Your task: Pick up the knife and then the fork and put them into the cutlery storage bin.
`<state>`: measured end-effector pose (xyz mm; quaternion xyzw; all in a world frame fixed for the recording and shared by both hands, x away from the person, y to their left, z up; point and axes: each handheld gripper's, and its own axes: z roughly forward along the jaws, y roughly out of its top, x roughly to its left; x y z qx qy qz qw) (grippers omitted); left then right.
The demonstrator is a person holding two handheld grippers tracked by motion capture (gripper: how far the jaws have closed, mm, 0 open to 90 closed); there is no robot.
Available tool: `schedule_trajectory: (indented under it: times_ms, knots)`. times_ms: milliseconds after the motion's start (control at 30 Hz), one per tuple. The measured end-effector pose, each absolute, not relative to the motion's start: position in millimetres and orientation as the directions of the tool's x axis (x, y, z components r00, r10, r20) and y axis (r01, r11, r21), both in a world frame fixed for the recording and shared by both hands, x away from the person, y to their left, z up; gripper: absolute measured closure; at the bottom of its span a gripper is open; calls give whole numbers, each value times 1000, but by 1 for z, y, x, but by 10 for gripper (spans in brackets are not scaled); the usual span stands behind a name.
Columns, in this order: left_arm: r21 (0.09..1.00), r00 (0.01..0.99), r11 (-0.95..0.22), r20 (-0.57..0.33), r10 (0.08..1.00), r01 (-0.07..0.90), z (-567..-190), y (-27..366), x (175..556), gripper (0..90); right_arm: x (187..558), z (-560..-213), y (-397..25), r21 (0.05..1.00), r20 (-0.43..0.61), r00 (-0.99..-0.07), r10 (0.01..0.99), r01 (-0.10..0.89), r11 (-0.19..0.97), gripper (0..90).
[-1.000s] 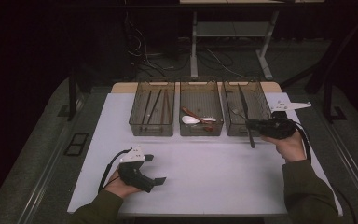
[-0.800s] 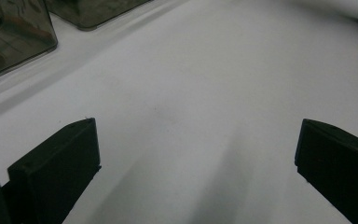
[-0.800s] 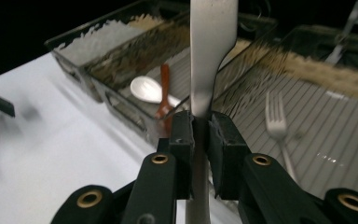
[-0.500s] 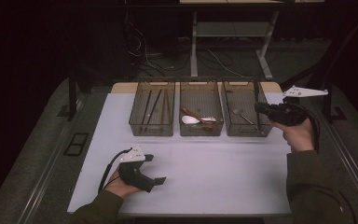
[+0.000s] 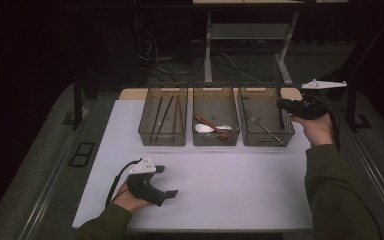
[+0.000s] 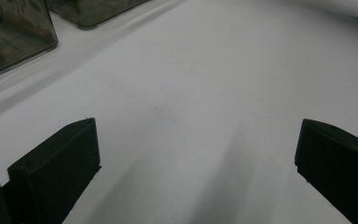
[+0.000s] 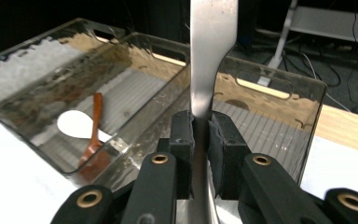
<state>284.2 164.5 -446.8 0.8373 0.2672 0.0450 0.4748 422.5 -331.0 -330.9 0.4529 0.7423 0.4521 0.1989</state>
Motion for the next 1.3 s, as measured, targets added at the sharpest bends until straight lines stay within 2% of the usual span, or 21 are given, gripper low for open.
schedule_trajectory:
  times_ms: [300,833,1167,1300]
  knots:
    - [820,856,-409,-176,486,400,-447,164,284,0,442,-353,-328,791,107,-476,873,573,216,798]
    - [819,857,-410,-178,485,402,-447,164,284,0,454,-383,-327,660,85,-440,894,697,280,798]
    - [817,857,-412,-178,484,403,-447,164,284,0,460,-391,-323,624,68,-450,890,716,314,792]
    - [819,856,-409,-179,485,403,-447,164,283,0,461,-393,-319,630,68,-454,888,710,315,748]
